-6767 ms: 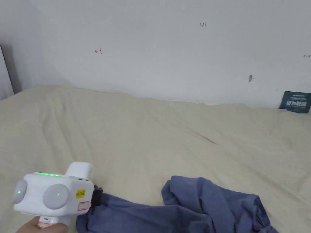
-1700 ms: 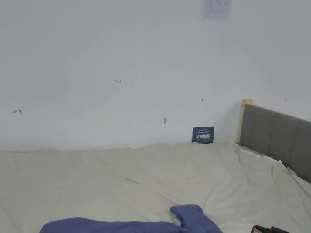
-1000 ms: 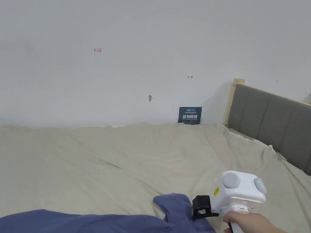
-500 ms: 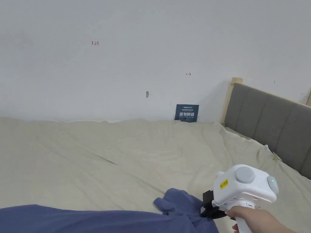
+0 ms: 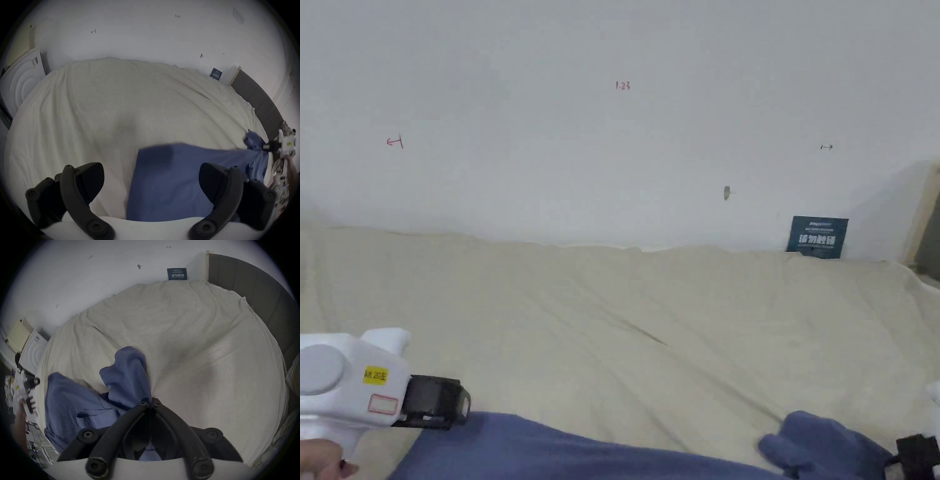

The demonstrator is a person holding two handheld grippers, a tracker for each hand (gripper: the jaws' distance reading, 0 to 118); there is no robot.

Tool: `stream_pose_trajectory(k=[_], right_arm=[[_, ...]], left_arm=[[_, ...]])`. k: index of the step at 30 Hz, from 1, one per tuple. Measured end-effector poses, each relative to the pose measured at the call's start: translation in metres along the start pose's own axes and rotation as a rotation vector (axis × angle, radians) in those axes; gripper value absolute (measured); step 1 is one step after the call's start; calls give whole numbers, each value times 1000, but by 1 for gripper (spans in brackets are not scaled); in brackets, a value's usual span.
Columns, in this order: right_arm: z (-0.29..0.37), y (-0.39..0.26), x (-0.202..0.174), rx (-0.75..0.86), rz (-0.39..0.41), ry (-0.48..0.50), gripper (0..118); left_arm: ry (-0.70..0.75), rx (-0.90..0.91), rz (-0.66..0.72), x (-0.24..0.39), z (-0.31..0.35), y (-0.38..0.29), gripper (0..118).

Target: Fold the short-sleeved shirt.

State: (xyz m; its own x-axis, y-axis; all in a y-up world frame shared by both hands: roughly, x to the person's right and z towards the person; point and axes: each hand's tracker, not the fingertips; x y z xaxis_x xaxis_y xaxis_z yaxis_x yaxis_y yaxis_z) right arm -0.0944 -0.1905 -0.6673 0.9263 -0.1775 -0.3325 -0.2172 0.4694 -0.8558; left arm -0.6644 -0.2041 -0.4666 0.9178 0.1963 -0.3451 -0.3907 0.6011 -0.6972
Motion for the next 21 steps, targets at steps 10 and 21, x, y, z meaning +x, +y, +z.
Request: stream_pose_trajectory(k=[10,21], right_arm=[[-27,-1,-1,-45,34,-5,0],[-35,0,4,-41,31,-18,0]], left_arm=[[77,-103,-148,-7,-69,16,116],[-7,-85,-297,17,-79,11,15]])
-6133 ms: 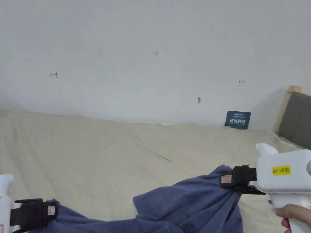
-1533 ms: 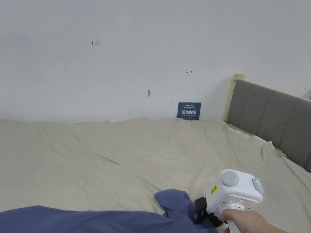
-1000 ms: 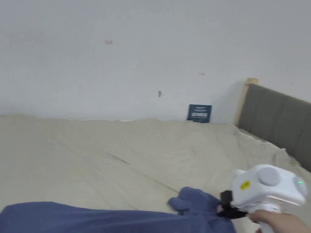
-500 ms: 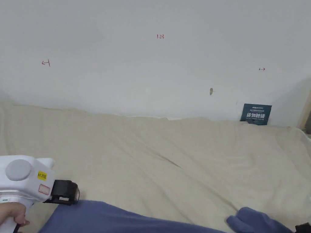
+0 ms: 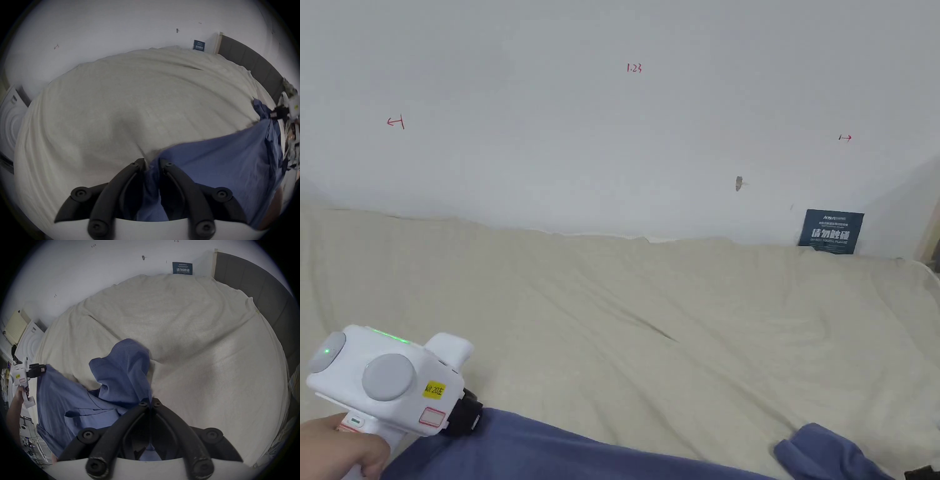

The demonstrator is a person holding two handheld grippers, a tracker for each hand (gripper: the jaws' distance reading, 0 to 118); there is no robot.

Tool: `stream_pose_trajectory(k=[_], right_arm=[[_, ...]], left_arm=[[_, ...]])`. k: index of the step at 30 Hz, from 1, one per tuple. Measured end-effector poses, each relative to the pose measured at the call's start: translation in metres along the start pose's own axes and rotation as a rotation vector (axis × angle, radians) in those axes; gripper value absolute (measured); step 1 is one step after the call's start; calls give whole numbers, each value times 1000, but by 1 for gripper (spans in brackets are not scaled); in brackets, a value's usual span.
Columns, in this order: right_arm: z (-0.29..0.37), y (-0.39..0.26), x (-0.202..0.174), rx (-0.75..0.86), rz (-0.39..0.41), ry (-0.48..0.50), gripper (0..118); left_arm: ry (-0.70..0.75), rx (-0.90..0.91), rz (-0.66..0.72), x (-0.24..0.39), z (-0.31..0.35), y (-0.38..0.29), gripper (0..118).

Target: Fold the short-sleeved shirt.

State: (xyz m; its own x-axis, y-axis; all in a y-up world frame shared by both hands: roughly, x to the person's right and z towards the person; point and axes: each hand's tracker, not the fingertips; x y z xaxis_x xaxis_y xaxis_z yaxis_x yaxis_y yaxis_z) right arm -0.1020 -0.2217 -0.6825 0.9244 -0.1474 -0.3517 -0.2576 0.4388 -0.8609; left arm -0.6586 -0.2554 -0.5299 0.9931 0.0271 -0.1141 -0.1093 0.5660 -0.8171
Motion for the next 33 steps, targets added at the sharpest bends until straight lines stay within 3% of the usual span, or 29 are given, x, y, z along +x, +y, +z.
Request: stream_pose_trajectory(k=[3,12,14,21,25,33], right_arm=[[11,-3,4,26,-29,27,0],[77,-12,6,101,-50,40,0],[96,-15,3,124,-50,97,0],[187,-22,-24,267,-6,103,0],[252,-24,-29,412,-11,174,0],[380,11,-55,630,38,158,0]], left_arm=[[11,16,45,3,9,2,7],[34,124,28,28,89,3,7],[43,145,18,34,112,2,7],[5,295,13,57,224,-6,7],[-33,470,35,59,312,-5,7],[67,689,46,60,445,0,7]])
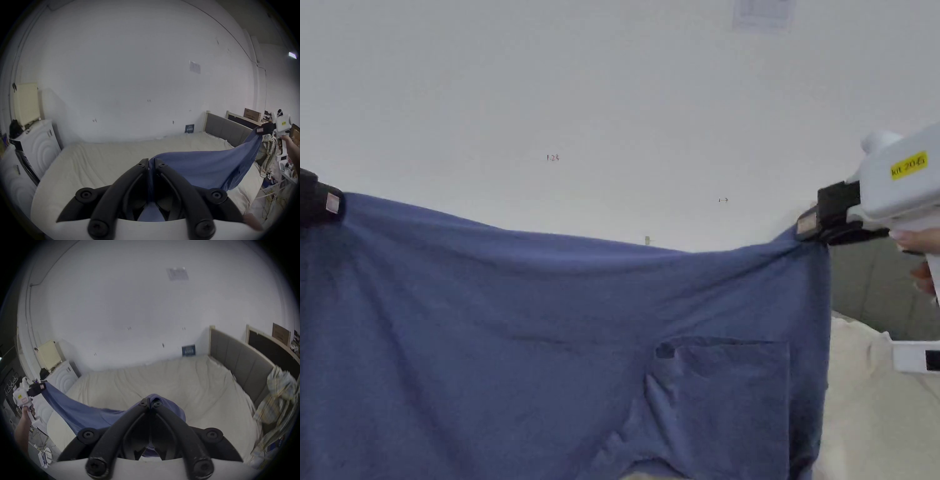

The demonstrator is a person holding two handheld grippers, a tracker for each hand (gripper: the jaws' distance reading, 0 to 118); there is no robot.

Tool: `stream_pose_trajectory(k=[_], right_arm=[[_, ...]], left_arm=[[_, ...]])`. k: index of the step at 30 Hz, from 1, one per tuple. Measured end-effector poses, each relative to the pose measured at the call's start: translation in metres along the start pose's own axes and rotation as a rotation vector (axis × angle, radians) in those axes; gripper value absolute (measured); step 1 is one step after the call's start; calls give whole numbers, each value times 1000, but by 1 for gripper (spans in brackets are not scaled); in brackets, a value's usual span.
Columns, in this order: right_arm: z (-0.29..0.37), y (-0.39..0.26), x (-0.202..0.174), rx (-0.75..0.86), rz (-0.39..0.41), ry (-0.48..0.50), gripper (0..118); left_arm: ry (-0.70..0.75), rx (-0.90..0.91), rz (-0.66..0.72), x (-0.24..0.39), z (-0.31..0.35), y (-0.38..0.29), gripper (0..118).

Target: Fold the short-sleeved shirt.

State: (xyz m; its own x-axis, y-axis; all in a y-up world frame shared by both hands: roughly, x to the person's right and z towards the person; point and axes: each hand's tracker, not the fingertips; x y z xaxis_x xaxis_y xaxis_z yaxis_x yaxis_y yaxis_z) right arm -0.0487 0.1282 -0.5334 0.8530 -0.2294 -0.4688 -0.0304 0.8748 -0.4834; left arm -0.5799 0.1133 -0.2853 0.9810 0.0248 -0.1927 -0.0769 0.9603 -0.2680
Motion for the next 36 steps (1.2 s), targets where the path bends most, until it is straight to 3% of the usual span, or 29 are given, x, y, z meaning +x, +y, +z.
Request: stream_pose_trajectory(k=[6,13,18,21,26,29,31,36], right_arm=[[4,73,-34,99,20,5,0],[-24,126,-74,150,-2,-68,0],[-50,140,-95,173,50,-137,0],[-70,150,-101,179,33,-132,0],[-100,171,-111,215,62,-179,0],[-109,185,-117,254,86,-215,0],[-109,199,-119,259,63,-181,0],[-106,219,-133,343,157,-266,0]], left_arm=[[68,20,1,-16,-2,38,7],[166,104,55,-29,-31,84,7],[204,105,20,-32,-66,111,7],[224,105,-6,-38,-91,121,7],[222,161,65,-48,-120,128,7],[244,176,40,-48,-140,136,7],[230,211,34,-49,-149,147,7],[219,339,0,-51,-159,158,7]])
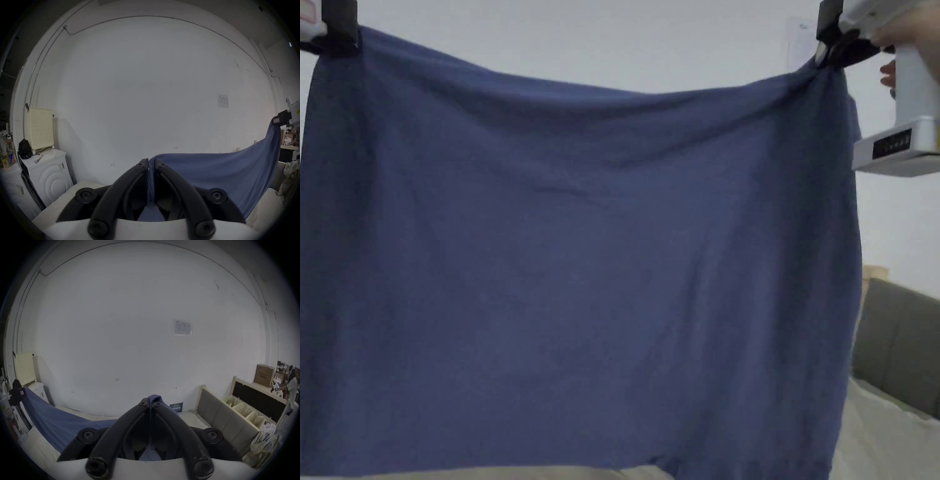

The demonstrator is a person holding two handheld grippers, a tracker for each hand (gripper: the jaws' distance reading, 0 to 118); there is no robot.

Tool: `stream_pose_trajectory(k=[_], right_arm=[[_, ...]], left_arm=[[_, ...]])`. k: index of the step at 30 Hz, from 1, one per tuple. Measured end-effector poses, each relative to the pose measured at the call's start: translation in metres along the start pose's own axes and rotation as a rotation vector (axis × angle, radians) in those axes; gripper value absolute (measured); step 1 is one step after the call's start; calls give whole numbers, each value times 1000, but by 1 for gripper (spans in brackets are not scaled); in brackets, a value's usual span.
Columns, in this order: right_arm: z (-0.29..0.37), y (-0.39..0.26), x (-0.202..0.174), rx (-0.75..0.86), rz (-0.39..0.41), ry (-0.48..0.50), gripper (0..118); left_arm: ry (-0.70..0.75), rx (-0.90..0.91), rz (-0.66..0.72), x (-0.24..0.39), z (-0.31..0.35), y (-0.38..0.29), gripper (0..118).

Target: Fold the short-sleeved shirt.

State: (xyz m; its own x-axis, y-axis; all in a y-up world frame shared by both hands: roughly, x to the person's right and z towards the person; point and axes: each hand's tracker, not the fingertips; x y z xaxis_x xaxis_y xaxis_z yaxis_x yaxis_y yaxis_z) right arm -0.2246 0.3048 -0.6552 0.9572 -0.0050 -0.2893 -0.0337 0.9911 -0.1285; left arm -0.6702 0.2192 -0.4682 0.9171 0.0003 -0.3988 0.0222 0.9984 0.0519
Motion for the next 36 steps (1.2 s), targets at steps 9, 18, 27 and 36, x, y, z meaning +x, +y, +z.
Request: stream_pose_trajectory(k=[9,18,27,36], right_arm=[[-54,-116,4,-116,-48,114,0],[13,-404,28,-491,-10,246,0],[166,-532,83,-630,28,254,0],[262,-509,124,-606,21,271,0]], left_arm=[[-12,-190,-40,-5,-15,-106,7],[-152,-555,52,19,118,-345,7],[-117,-659,58,12,287,-424,7],[-95,-581,72,-13,374,-372,7]])
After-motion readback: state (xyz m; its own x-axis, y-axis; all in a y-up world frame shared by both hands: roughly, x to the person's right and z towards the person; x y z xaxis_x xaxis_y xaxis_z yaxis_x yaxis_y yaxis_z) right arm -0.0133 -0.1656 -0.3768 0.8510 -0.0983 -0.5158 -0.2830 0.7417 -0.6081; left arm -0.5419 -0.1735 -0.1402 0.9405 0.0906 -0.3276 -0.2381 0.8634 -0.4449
